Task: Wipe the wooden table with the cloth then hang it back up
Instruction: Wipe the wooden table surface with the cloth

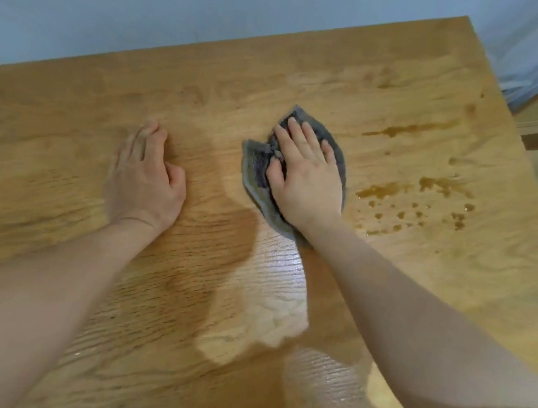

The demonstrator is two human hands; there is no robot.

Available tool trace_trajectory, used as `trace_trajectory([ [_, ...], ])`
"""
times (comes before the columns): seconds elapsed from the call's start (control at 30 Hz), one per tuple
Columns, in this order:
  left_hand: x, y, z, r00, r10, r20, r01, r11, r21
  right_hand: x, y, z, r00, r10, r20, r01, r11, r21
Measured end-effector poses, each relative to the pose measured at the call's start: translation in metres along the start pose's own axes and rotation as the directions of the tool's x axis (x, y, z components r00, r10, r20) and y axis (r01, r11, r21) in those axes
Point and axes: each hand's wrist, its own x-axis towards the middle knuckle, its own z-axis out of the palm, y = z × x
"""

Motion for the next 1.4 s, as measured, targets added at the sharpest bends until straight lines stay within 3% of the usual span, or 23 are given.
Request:
trace_trajectory([
  [0.07, -0.002, 0.001, -0.001, 1.0, 0.006, 0.005, -0.005, 1.0, -0.015, -0.042, -0.027, 0.011, 0.999, 0.045, -0.024, -0.045, 0.999, 0.013],
  [0.17, -0.001, 0.0, -0.001, 1.0, 0.027, -0.007, -0.027, 0.999, -0.036, -0.123, -0.052, 0.015, 0.983, -0.167, 0.072, 0.166, 0.986, 0.029],
  [0.23, -0.001, -0.003, 0.0, 1.0, 0.026, -0.005, -0.026, 0.999, -0.039, -0.162, -0.032, 0.006, 0.963, -0.226, 0.147, 0.228, 0.974, 0.008],
  [0.3, -0.002, -0.004, 0.002, 0.999, 0.038, -0.007, -0.038, 0.998, -0.051, -0.187, 0.007, -0.007, 0.99, -0.1, 0.102, 0.105, 0.994, -0.04],
  [0.37, -0.003, -0.005, 0.003, 0.999, 0.052, 0.0, -0.052, 0.997, -0.058, -0.198, 0.034, -0.017, 0.986, 0.165, 0.009, -0.164, 0.985, -0.048],
  [0.43, -0.002, -0.005, 0.003, 0.997, 0.073, 0.022, -0.072, 0.997, -0.039, -0.194, 0.03, -0.014, 0.916, 0.392, -0.087, -0.396, 0.917, -0.038],
  [0.5, -0.006, -0.004, 0.003, 0.994, 0.1, 0.054, -0.1, 0.995, -0.01, -0.181, -0.002, 0.0, 0.859, 0.499, -0.116, -0.506, 0.862, -0.04],
  [0.57, -0.021, 0.003, 0.004, 0.984, 0.154, 0.092, -0.157, 0.987, 0.021, -0.17, -0.044, 0.017, 0.901, 0.426, -0.087, -0.43, 0.902, -0.031],
  [0.63, -0.048, 0.015, 0.006, 0.965, 0.238, 0.113, -0.242, 0.97, 0.022, -0.168, -0.074, 0.028, 0.967, 0.25, -0.044, -0.25, 0.968, -0.01],
  [0.7, -0.08, 0.029, 0.008, 0.943, 0.309, 0.124, -0.312, 0.95, 0.0, -0.182, -0.071, 0.026, 0.995, 0.1, -0.005, -0.1, 0.995, -0.019],
  [0.77, -0.107, 0.042, 0.01, 0.925, 0.351, 0.146, -0.354, 0.935, -0.006, -0.212, -0.038, 0.013, 0.997, 0.071, 0.004, -0.071, 0.997, -0.022],
  [0.87, -0.125, 0.051, 0.015, 0.916, 0.351, 0.193, -0.362, 0.932, 0.024, -0.246, 0.03, -0.01, 0.965, 0.263, -0.016, -0.263, 0.962, -0.075],
  [0.93, -0.127, 0.054, 0.015, 0.921, 0.332, 0.205, -0.347, 0.937, 0.042, -0.238, 0.055, -0.02, 0.895, 0.44, -0.067, -0.445, 0.892, -0.081],
  [1.0, -0.125, 0.056, 0.016, 0.928, 0.304, 0.215, -0.322, 0.945, 0.052, -0.215, 0.043, -0.017, 0.809, 0.576, -0.117, -0.583, 0.812, -0.028],
  [1.03, -0.125, 0.057, 0.017, 0.93, 0.3, 0.214, -0.318, 0.947, 0.054, -0.21, 0.028, -0.013, 0.8, 0.588, -0.118, -0.593, 0.805, -0.011],
  [1.07, -0.127, 0.057, 0.017, 0.931, 0.3, 0.208, -0.318, 0.946, 0.06, -0.211, 0.011, -0.007, 0.838, 0.535, -0.11, -0.539, 0.842, -0.01],
  [1.17, -0.13, 0.058, 0.015, 0.927, 0.319, 0.196, -0.334, 0.941, 0.048, -0.235, -0.017, 0.003, 0.984, 0.176, 0.022, -0.175, 0.983, -0.049],
  [1.27, -0.124, 0.069, 0.012, 0.948, 0.258, 0.184, -0.267, 0.963, 0.022, -0.223, 0.012, -0.004, 0.993, -0.068, 0.094, 0.071, 0.997, -0.032],
  [1.33, -0.114, 0.084, 0.015, 0.961, 0.231, 0.152, -0.235, 0.972, 0.009, -0.186, 0.032, -0.011, 0.989, -0.108, 0.099, 0.112, 0.993, -0.039],
  [1.4, -0.1, 0.105, 0.021, 0.958, 0.255, 0.127, -0.256, 0.967, -0.01, -0.138, 0.046, -0.017, 0.996, -0.052, 0.067, 0.055, 0.997, -0.049],
])
